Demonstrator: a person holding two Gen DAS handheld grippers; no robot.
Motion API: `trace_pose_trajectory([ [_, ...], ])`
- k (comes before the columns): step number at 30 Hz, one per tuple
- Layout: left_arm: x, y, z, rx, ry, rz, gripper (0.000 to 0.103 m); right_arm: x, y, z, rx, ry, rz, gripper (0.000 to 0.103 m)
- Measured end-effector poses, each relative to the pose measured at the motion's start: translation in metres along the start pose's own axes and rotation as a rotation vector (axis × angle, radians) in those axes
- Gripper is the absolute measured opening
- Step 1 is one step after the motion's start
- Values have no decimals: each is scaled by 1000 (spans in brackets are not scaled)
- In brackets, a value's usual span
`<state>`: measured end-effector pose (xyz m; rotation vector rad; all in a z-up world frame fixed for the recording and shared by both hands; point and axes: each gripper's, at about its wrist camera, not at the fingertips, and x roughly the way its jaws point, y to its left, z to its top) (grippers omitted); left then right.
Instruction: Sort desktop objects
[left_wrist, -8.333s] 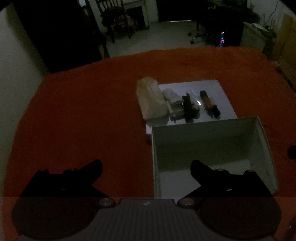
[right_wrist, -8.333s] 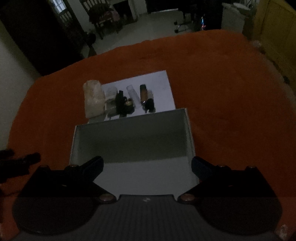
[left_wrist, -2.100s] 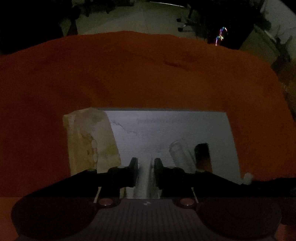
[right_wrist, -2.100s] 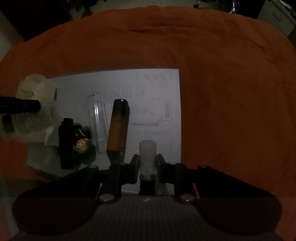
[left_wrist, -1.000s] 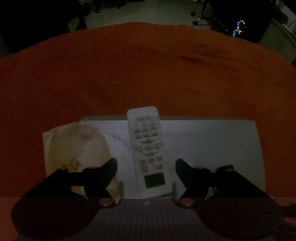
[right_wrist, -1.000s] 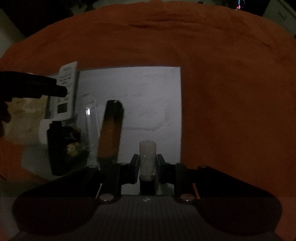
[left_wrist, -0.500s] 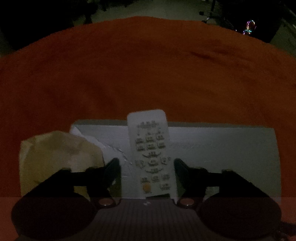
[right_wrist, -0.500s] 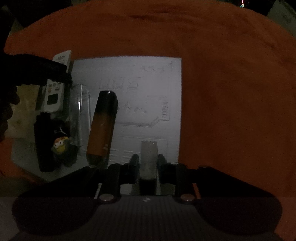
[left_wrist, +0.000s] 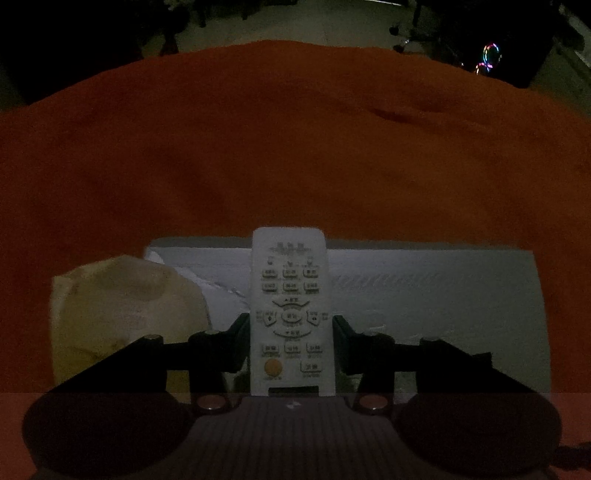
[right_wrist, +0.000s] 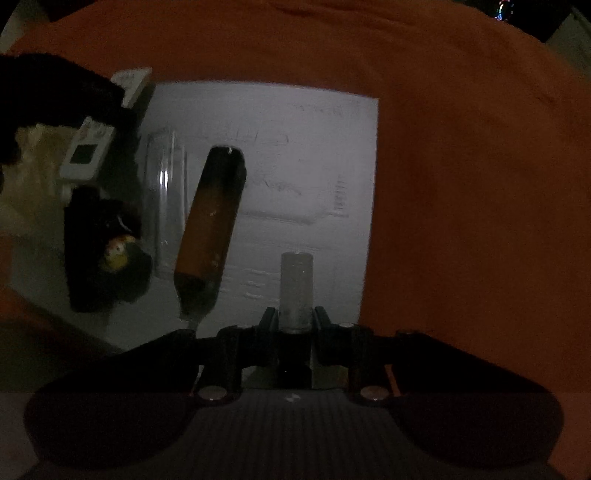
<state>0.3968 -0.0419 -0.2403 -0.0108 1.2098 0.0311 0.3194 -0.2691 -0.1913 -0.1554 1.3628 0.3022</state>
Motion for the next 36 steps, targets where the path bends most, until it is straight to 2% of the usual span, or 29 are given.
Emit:
trace_pose_trajectory([
  [7, -33, 8, -1, -24, -33, -26, 37, -33, -11, -1, 41, -57, 6, 22],
  [8, -37, 9, -1, -29, -34, -33, 35, -38, -13, -1, 45, -64, 6, 22],
  [11, -47, 10, -3, -19, -28, -51, 17, -52, -16, -3, 55, -87, 6, 22],
  [12, -51, 10, -4, -15, -24, -60, 16, -57, -17, -4, 59, -95, 6, 22],
  [24, -100, 15, -23, 49, -49, -59, 14, -93, 2, -25, 37, -150, 2, 22],
  [29, -131, 26, -35, 45, -55, -124, 14, -110, 6, -40, 30, -170, 17, 22],
  [36, -187, 42, -58, 59, -87, -256, 14, -136, 1, -61, 31, -197, 58, 22],
])
